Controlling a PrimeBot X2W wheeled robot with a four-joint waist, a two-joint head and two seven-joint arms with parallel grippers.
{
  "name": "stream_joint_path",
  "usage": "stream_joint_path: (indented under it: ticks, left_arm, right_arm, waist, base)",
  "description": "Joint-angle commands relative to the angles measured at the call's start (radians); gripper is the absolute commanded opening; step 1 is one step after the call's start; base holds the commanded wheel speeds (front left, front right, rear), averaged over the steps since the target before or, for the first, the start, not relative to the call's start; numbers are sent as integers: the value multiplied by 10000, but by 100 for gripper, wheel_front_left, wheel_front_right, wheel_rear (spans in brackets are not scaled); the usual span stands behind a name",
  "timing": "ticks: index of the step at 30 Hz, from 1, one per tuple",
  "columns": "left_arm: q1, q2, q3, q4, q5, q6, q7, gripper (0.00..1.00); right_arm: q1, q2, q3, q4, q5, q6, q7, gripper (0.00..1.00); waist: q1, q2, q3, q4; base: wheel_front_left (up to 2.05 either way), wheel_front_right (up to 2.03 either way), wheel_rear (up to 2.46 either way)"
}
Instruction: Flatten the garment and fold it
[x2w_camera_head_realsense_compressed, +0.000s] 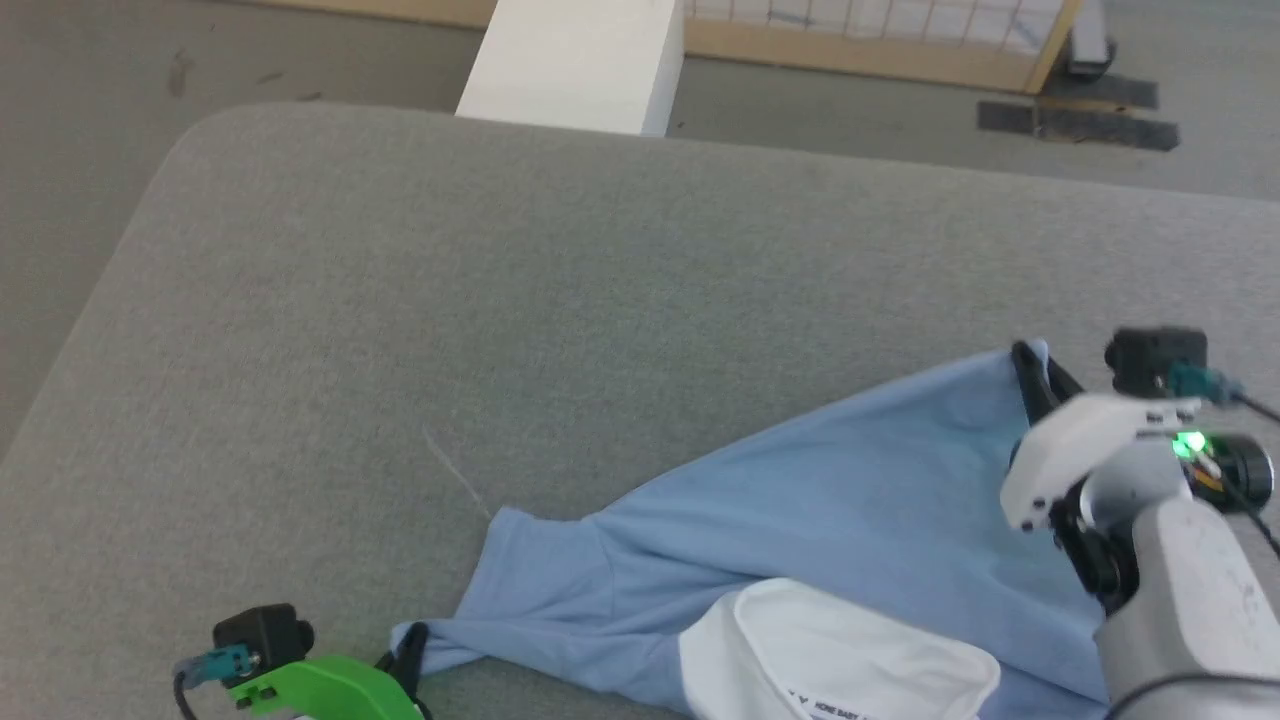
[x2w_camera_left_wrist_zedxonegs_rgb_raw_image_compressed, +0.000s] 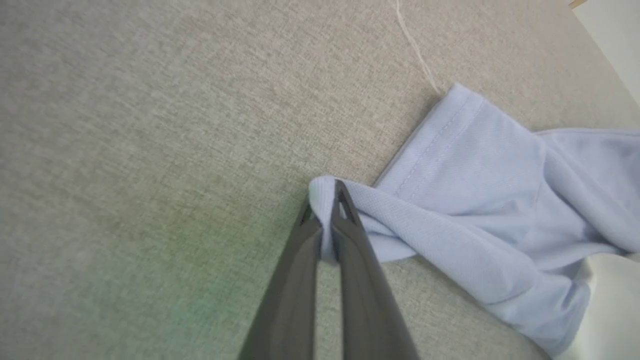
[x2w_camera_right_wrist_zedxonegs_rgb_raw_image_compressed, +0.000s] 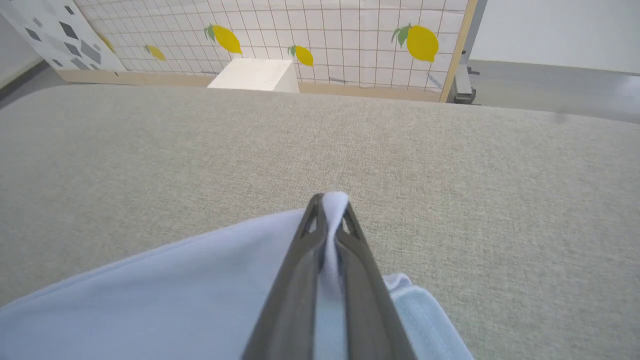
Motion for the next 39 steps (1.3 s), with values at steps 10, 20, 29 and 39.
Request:
stream_joint_path:
  ticks: [10,20,29,39]
  left_arm:
    - [-82,446,495,-1125,384,-19,-878,0]
    - [-3025,1166,741,-2260,495,-653,-967,0]
    - [-7150,1430,892,-1949,-118,-845,-96,0]
    - [-12223,1860,966,450,604,-708,-351,0]
  right_arm:
    - [2732,141,-847,-2818,449,-15,-319,0]
    - [2208,-1275,-682,-6750,223,-15,2564,0]
    - [-1332,-3638,481,-7061,467,-15,4499,0]
    - [-6223,-3915,1506,-4899,0,-15,4670,0]
  waist:
    - [-1,0,-1561,-1669]
    - [-1,0,-1587,-2208]
    - [-1,0,-537,-2481]
    - [-1,0,1865,-2656]
  base:
    - [0,0,0]
    - [0,0,0]
    - [0,0,0]
    - [0,0,0]
